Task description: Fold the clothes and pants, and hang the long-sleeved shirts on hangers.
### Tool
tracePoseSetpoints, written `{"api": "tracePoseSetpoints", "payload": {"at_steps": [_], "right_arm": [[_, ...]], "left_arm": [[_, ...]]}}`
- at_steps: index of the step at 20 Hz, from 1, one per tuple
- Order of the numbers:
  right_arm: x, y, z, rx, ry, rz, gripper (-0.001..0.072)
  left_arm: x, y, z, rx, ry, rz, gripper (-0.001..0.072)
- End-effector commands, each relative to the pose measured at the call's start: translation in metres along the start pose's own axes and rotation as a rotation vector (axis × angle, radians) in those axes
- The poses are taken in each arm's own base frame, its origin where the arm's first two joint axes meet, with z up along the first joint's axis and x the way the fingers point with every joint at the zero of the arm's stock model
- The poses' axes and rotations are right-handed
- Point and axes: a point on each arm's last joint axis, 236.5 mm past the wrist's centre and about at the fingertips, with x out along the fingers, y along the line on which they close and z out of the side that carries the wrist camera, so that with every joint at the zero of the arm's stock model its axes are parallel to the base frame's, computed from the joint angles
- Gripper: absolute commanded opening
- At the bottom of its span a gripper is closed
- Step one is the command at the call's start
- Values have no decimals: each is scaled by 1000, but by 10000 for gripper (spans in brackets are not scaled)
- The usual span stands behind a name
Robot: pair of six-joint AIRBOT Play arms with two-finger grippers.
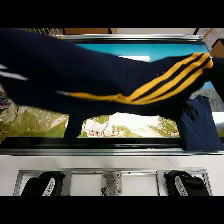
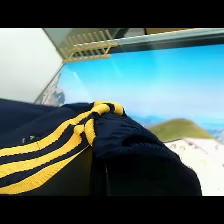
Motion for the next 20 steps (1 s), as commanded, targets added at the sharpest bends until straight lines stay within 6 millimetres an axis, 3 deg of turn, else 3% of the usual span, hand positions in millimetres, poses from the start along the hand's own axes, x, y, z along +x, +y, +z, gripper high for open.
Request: {"api": "tracePoseSetpoints", "payload": {"at_steps": [1,3,6,9,11,13,16,18,20], "right_arm": [[-15,11,-44,145,169,-7,10],[-10,-9,-79,253,317,-68,9],[12,-57,-122,379,436,-154,9],[50,-114,-181,569,566,-221,9],[82,-158,-202,656,567,-272,9],[116,-201,-204,703,521,-319,9],[165,-246,-194,760,423,-319,9],[195,-265,-181,756,335,-267,10],[215,-287,-163,720,226,-251,34]], "left_arm": [[-2,-1,-6,-20,38,8,3],[31,28,-46,-69,221,46,2],[94,96,-127,-201,478,129,3],[162,174,-219,-357,648,220,3],[206,212,-275,-412,718,256,3],[248,234,-322,-414,786,250,3],[301,245,-369,-406,844,215,3],[328,248,-382,-395,827,198,3],[348,254,-382,-385,788,191,22]]}}
